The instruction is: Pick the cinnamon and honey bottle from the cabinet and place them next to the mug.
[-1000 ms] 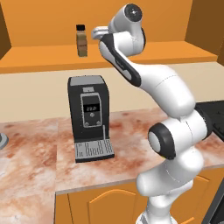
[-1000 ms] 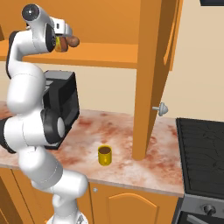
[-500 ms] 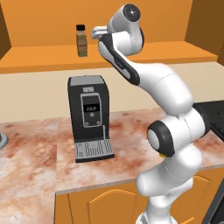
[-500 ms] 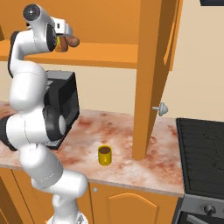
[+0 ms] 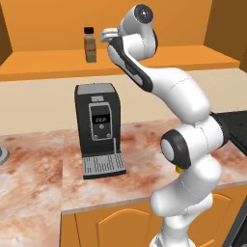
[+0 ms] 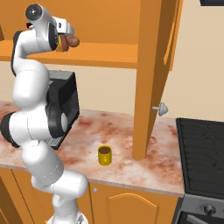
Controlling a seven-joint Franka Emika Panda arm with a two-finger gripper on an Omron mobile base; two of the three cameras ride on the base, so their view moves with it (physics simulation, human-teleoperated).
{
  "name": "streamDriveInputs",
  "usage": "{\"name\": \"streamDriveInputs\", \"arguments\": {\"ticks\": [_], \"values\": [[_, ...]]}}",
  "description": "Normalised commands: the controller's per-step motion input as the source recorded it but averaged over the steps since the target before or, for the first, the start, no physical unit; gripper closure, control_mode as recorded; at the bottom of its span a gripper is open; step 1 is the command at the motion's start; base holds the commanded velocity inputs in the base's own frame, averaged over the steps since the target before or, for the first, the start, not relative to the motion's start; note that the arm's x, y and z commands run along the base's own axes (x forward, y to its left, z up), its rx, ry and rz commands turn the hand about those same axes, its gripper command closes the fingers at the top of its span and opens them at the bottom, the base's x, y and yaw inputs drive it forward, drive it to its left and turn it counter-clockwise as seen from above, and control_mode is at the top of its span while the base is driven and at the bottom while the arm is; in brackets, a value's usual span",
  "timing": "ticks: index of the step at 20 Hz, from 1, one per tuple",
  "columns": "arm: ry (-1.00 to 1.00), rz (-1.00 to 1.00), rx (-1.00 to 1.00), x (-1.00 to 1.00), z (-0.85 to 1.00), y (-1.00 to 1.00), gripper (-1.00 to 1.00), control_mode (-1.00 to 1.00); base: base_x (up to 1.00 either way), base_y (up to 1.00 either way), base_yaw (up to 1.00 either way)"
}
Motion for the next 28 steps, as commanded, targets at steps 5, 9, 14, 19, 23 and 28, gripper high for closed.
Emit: {"name": "streamDriveInputs", "arguments": {"ticks": [5,9,14,19,23,28], "values": [[0.00,0.00,0.00,0.07,-0.01,0.00,-1.00,-1.00,0.00,0.00,0.00],[0.00,0.00,0.00,0.03,-0.04,0.00,-1.00,-1.00,0.00,0.00,0.00],[0.00,0.00,0.00,0.00,-0.03,0.00,-1.00,-1.00,0.00,0.00,0.00],[0.00,0.00,0.00,0.00,0.00,0.00,-1.00,-1.00,0.00,0.00,0.00],[0.00,0.00,0.00,0.00,0.00,0.00,1.00,-1.00,0.00,0.00,0.00],[0.00,0.00,0.00,0.00,0.00,0.00,1.00,-1.00,0.00,0.00,0.00]]}}
